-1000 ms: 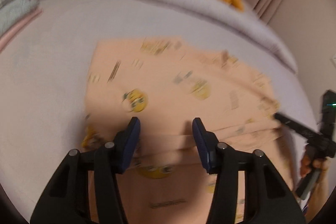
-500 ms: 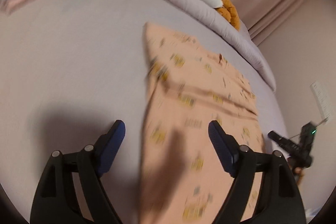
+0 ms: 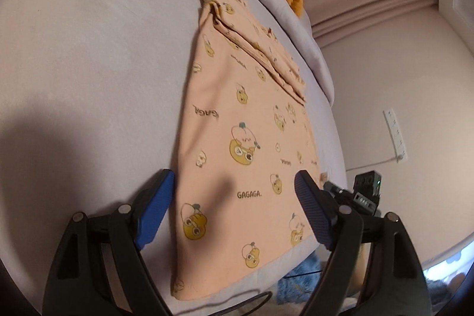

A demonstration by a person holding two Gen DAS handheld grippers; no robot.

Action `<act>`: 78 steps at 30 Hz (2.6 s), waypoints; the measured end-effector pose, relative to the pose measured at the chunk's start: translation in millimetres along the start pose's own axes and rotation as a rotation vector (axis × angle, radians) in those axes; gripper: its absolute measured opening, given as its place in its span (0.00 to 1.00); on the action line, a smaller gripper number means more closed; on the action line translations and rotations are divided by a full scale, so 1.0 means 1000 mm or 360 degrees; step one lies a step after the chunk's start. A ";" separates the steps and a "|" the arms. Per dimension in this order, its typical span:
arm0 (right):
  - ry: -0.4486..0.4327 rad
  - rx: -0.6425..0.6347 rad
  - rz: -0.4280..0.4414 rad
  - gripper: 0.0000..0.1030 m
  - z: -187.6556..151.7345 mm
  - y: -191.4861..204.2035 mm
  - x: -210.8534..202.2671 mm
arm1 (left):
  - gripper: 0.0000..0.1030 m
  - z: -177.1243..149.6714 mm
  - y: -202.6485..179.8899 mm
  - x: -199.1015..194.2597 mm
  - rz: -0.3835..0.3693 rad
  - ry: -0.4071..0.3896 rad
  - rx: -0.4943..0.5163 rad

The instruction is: Fold small clothes

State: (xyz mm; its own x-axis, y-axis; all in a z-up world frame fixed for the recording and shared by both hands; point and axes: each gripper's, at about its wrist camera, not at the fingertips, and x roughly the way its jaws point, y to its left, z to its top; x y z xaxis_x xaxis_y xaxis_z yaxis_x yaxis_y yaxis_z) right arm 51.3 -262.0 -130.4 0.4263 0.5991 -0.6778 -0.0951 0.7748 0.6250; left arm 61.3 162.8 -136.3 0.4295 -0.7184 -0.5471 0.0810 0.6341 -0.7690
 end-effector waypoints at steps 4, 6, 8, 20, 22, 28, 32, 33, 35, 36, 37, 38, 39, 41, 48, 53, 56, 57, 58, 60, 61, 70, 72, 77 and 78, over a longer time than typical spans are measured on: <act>-0.0011 0.0024 0.0072 0.47 0.017 0.004 0.016 | 0.80 0.010 -0.006 0.016 -0.0109 0.0035 -0.0025; -0.0016 0.0076 0.0116 0.47 0.022 0.001 0.024 | 0.80 0.021 -0.007 0.030 -0.0113 0.0036 -0.0059; -0.0035 0.0147 0.0172 0.47 0.031 -0.001 0.029 | 0.80 0.029 -0.010 0.039 -0.0148 0.0040 -0.0073; 0.0035 0.0075 0.0315 0.45 -0.006 -0.004 0.016 | 0.44 -0.007 0.001 0.021 -0.0255 0.0177 -0.0123; 0.0057 0.0046 0.0339 0.45 -0.018 -0.003 0.011 | 0.39 -0.017 0.007 0.014 -0.0278 0.0178 -0.0158; 0.0078 0.0061 0.0369 0.45 -0.035 0.001 0.009 | 0.22 -0.025 0.012 0.011 -0.0247 0.0136 -0.0220; 0.0099 0.0074 0.0371 0.44 -0.041 0.006 0.009 | 0.05 -0.026 0.016 0.012 -0.0163 0.0124 -0.0250; 0.0104 0.0071 0.0371 0.44 -0.044 0.007 0.007 | 0.04 -0.026 0.017 0.011 -0.0166 0.0120 -0.0265; 0.0114 0.0062 0.0374 0.44 -0.050 0.006 0.003 | 0.05 -0.029 0.019 0.005 -0.0172 0.0120 -0.0273; 0.0114 0.0063 0.0378 0.44 -0.053 0.005 0.001 | 0.06 -0.029 0.019 0.003 -0.0164 0.0122 -0.0268; 0.0115 0.0072 0.0384 0.43 -0.055 0.003 -0.001 | 0.07 -0.030 0.020 0.001 -0.0156 0.0125 -0.0266; 0.0114 0.0083 0.0388 0.43 -0.057 0.002 -0.002 | 0.07 -0.032 0.021 -0.002 -0.0153 0.0131 -0.0272; 0.0114 0.0096 0.0395 0.43 -0.058 0.001 -0.003 | 0.07 -0.033 0.022 -0.004 -0.0148 0.0133 -0.0280; 0.0111 0.0113 0.0402 0.42 -0.057 0.000 -0.004 | 0.07 -0.034 0.024 -0.006 -0.0128 0.0119 -0.0299; 0.0066 0.0144 0.0267 0.06 -0.055 0.001 0.006 | 0.03 -0.035 0.019 -0.011 -0.0040 0.0036 -0.0319; -0.0073 0.0075 0.0391 0.05 -0.053 0.013 -0.011 | 0.03 -0.027 0.002 -0.020 -0.0241 -0.0029 -0.0284; -0.0184 0.0022 0.0489 0.05 -0.046 0.021 -0.021 | 0.03 -0.020 -0.010 -0.020 -0.0354 -0.0059 -0.0252; -0.0207 0.0011 0.0511 0.05 -0.043 0.024 -0.022 | 0.03 -0.017 -0.012 -0.018 -0.0405 -0.0068 -0.0253; -0.0231 -0.0001 0.0543 0.05 -0.038 0.027 -0.023 | 0.03 -0.014 -0.014 -0.016 -0.0443 -0.0076 -0.0248; -0.0259 -0.0018 0.0576 0.05 -0.031 0.031 -0.021 | 0.03 -0.007 -0.023 -0.012 -0.0448 -0.0086 -0.0226; -0.0277 -0.0033 0.0595 0.05 -0.026 0.034 -0.020 | 0.03 -0.001 -0.026 -0.009 -0.0456 -0.0086 -0.0219; -0.0379 -0.0152 0.0641 0.06 0.015 0.056 -0.017 | 0.03 0.046 -0.052 -0.003 -0.0487 -0.0156 -0.0124; -0.0402 -0.0179 0.0655 0.06 0.025 0.061 -0.017 | 0.03 0.057 -0.057 0.000 -0.0487 -0.0172 -0.0107; -0.0454 -0.0227 0.0649 0.06 0.050 0.069 -0.016 | 0.03 0.083 -0.067 0.009 -0.0511 -0.0199 -0.0055; -0.0467 -0.0231 0.0644 0.06 0.055 0.069 -0.016 | 0.03 0.088 -0.068 0.011 -0.0509 -0.0204 -0.0045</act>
State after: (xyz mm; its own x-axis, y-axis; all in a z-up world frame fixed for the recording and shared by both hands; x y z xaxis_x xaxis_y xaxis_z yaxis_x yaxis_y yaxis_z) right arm 87.0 -228.8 -54.9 0.5616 0.7910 -0.2429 -0.4196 0.5252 0.7403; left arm 140.2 136.7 -60.7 0.4959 -0.8368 -0.2321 0.2060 0.3730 -0.9047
